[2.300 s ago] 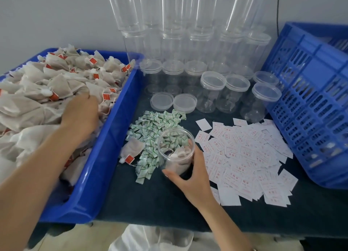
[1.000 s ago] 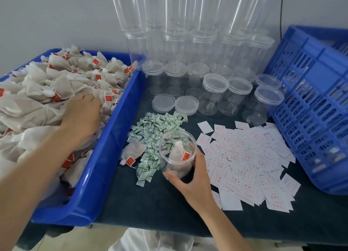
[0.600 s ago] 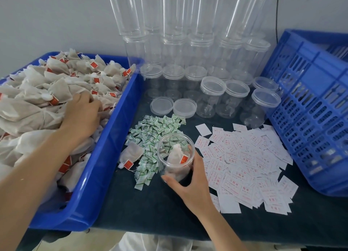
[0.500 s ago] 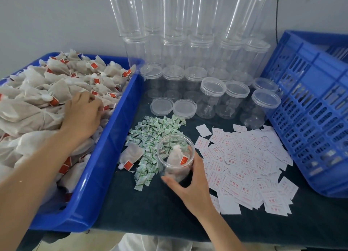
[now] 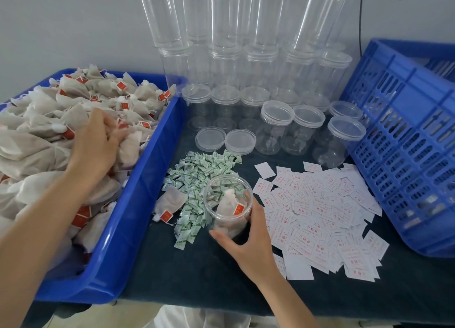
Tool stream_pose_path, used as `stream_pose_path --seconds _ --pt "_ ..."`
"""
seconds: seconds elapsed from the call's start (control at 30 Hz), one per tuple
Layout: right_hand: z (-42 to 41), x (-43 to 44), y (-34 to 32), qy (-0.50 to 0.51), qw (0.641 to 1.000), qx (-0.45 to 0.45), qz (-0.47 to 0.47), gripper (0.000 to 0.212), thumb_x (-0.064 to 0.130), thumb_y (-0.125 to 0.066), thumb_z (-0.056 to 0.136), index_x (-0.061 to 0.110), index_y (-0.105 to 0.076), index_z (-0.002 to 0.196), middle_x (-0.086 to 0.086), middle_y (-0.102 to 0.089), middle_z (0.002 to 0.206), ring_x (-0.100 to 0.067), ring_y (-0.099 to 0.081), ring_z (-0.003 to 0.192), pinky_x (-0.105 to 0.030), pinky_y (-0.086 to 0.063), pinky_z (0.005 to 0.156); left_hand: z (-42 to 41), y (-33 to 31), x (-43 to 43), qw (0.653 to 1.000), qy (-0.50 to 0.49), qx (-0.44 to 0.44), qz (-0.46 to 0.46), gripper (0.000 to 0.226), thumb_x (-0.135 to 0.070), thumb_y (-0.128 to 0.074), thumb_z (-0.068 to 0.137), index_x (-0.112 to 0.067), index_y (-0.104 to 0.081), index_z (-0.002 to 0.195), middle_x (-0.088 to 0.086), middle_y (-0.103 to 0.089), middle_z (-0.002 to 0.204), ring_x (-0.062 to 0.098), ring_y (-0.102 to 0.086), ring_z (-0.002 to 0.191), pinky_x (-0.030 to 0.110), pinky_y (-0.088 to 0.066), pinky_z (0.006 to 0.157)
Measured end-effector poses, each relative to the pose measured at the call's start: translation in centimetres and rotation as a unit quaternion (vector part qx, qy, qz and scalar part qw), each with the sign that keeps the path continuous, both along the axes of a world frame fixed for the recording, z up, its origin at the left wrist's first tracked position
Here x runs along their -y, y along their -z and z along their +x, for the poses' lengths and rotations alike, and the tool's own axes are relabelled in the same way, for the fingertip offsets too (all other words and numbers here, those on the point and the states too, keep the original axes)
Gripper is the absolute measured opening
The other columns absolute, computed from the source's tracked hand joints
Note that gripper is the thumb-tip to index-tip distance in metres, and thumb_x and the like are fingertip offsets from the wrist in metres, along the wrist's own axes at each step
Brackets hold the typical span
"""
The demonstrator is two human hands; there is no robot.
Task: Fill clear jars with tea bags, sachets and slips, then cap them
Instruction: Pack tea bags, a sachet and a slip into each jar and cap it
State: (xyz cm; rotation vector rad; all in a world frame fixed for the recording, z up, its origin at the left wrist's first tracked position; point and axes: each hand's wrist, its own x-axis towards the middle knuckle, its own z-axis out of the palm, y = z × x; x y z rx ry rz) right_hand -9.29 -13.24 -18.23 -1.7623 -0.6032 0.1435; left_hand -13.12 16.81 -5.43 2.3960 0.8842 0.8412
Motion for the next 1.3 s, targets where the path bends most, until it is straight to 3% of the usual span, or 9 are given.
stream_pose_path --seconds 0.2,0.4,0.63,0.73,0.8,0.97,1.1,1.23,1.3 --pt "0.0 0.0 0.1 -0.001 1.000 -0.002 0.001 0.091 0.057 -0.083 0.068 0.065 -0.025 0.138 0.032 -0.042 0.134 0.003 -0.043 0.130 -0.005 -0.038 0.098 0.2 -0.4 1.2 0.999 -0.003 -0.051 -0.012 0.050 -0.042 -0.077 0.074 -0.017 -0.043 0.101 0.000 -0.049 0.083 0.026 -0.051 0.080 0.040 -0.041 0.065" --pt "0.0 0.1 -0.1 0.004 1.000 0.004 -0.009 0.091 0.057 -0.083 0.069 0.067 -0.022 0.137 0.038 -0.039 0.130 0.008 -0.042 0.129 -0.002 -0.036 0.095 -0.1 -2.1 3.5 0.999 -0.017 0.028 -0.015 0.061 -0.076 -0.055 0.071 -0.021 -0.048 0.096 0.003 -0.057 0.089 0.025 -0.057 0.081 0.040 -0.047 0.063" --pt "0.0 0.1 0.0 0.002 1.000 0.003 -0.004 0.092 0.056 -0.083 0.069 0.067 -0.022 0.137 0.036 -0.040 0.131 0.006 -0.042 0.130 -0.003 -0.036 0.097 0.5 -5.2 7.4 0.986 0.112 0.126 0.013 0.045 -0.045 -0.068 0.085 -0.006 -0.057 0.066 0.006 -0.055 0.061 0.025 -0.047 0.058 0.036 -0.043 0.058" --pt "0.0 0.1 0.0 0.003 1.000 0.003 -0.004 0.092 0.057 -0.083 0.069 0.068 -0.022 0.137 0.037 -0.040 0.132 0.006 -0.042 0.130 -0.003 -0.036 0.097 1.1 -5.6 10.1 0.972 0.184 0.134 -0.054 0.052 -0.042 -0.067 0.087 -0.007 -0.049 0.052 -0.002 -0.044 0.044 0.007 -0.037 0.042 0.019 -0.036 0.047" --pt "0.0 0.1 0.0 0.004 1.000 0.003 -0.004 0.092 0.058 -0.083 0.069 0.067 -0.023 0.137 0.036 -0.041 0.132 0.005 -0.043 0.130 -0.003 -0.036 0.097 1.5 -5.3 11.9 0.956 0.228 0.134 -0.129 0.051 -0.046 -0.065 0.086 -0.007 -0.052 0.056 0.001 -0.052 0.046 0.003 -0.046 0.037 0.010 -0.038 0.041" --pt "0.0 0.0 0.1 0.008 1.000 0.004 -0.002 0.091 0.055 -0.085 0.069 0.062 -0.027 0.139 0.030 -0.044 0.132 0.002 -0.045 0.129 -0.004 -0.037 0.096 2.6 -2.8 14.9 0.917 0.298 0.051 -0.259 0.058 -0.051 -0.062 0.081 0.006 -0.057 0.073 0.013 -0.062 0.060 0.011 -0.060 0.043 0.018 -0.045 0.039" --pt "0.1 0.0 0.1 0.006 1.000 0.002 0.003 0.090 0.054 -0.085 0.069 0.062 -0.028 0.138 0.026 -0.046 0.135 0.000 -0.046 0.130 -0.008 -0.038 0.098 2.7 -1.2 13.5 0.939 0.297 -0.065 -0.159 0.032 -0.047 -0.061 0.086 -0.016 -0.062 0.078 -0.010 -0.060 0.066 0.002 -0.055 0.060 0.018 -0.045 0.061" --pt "0.0 0.0 0.1 0.001 1.000 0.002 0.002 0.091 0.054 -0.084 0.071 0.064 -0.025 0.139 0.030 -0.043 0.135 0.003 -0.044 0.131 -0.006 -0.036 0.100 1.9 -3.1 8.0 0.980 0.190 0.010 -0.064 0.010 -0.023 -0.058 0.093 -0.027 -0.058 0.084 -0.009 -0.062 0.086 0.010 -0.060 0.081 0.020 -0.043 0.071" --pt "0.1 0.0 0.1 0.002 1.000 0.001 0.003 0.091 0.054 -0.084 0.070 0.064 -0.024 0.139 0.033 -0.042 0.134 0.005 -0.043 0.131 -0.004 -0.035 0.099 1.3 -3.7 4.3 0.993 0.092 -0.059 0.045 0.006 -0.015 -0.057 0.093 -0.016 -0.061 0.097 0.004 -0.062 0.099 0.023 -0.058 0.094 0.034 -0.045 0.079"
